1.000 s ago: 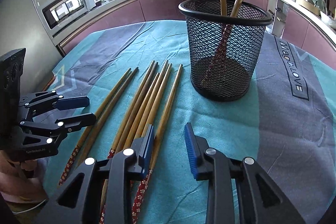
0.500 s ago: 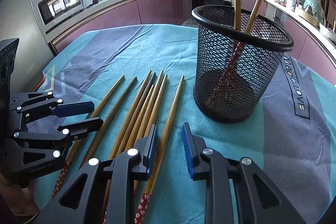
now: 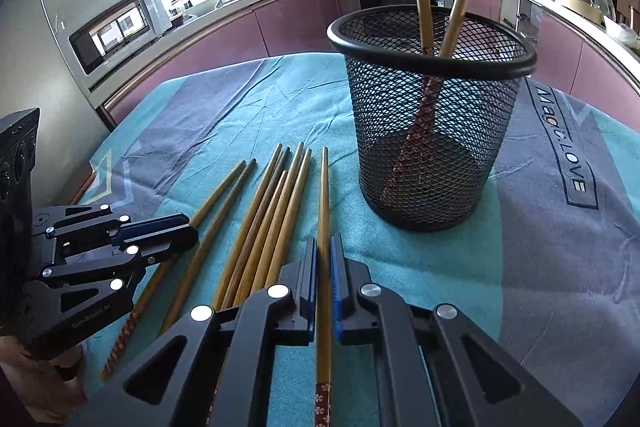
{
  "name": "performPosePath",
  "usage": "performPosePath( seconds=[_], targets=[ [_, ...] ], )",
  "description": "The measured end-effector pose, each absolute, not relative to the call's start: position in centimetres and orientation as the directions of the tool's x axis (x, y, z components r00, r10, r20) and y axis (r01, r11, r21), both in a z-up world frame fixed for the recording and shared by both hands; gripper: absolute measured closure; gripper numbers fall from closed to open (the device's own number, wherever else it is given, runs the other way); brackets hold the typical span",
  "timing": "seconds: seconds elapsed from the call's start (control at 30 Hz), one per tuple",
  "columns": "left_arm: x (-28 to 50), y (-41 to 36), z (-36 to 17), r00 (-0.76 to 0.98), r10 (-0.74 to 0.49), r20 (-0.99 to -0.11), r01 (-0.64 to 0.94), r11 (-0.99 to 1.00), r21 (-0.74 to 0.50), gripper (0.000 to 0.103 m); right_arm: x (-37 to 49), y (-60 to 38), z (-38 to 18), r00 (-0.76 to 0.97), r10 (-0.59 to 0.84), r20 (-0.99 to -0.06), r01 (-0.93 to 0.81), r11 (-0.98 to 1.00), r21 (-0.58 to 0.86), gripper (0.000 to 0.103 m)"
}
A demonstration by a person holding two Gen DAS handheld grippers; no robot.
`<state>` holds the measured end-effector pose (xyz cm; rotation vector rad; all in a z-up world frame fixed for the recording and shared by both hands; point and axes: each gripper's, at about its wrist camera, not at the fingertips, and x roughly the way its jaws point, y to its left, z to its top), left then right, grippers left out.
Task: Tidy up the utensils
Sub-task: 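Grasp another chopstick with the right gripper while the left gripper grasps one too, then lift both chopsticks upright and carry them above the mesh holder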
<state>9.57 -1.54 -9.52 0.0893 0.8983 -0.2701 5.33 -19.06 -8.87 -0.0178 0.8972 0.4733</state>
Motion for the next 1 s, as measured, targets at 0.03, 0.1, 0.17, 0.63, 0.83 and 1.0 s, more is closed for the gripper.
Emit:
performPosePath(
  seconds=[0.03, 0.1, 0.17, 0.63, 0.83, 1.0],
  targets=[
    [9.5, -1.5, -9.5, 0.592, -0.194, -0.782, 0.267, 0.963, -0.036, 0.094, 5.3, -19.2, -8.8, 0.527, 0.394, -0.753, -0.404, 0.896, 0.186, 0.098],
    [9.5, -1.4, -9.5, 0.59, -0.198, -0.783, 0.262, 0.964, -0.047, 0.095, 5.0, -19.4, -8.5, 0.527, 0.406, -0.746, -0.408, 0.891, 0.197, 0.098],
    [9.5, -1.2, -9.4, 0.589, -0.203, -0.782, 0.256, 0.965, -0.058, 0.095, 4.7, -19.7, -8.2, 0.531, 0.418, -0.737, -0.411, 0.888, 0.208, 0.098],
    [8.1, 1.1, -5.0, 0.643, -0.314, -0.699, 0.274, 0.946, -0.173, 0.095, 2.5, -21.0, -5.1, 0.546, 0.528, -0.65, -0.458, 0.838, 0.296, 0.098],
    [7.3, 1.2, -2.2, 0.662, -0.388, -0.641, 0.323, 0.92, -0.223, 0.096, 1.7, -21.9, -3.0, 0.573, 0.563, -0.596, -0.481, 0.82, 0.311, 0.098],
    [6.7, 1.4, 0.0, 0.682, -0.43, -0.592, 0.354, 0.902, -0.248, 0.095, 1.1, -22.7, -1.3, 0.601, 0.579, -0.551, -0.493, 0.811, 0.315, 0.098]
  ],
)
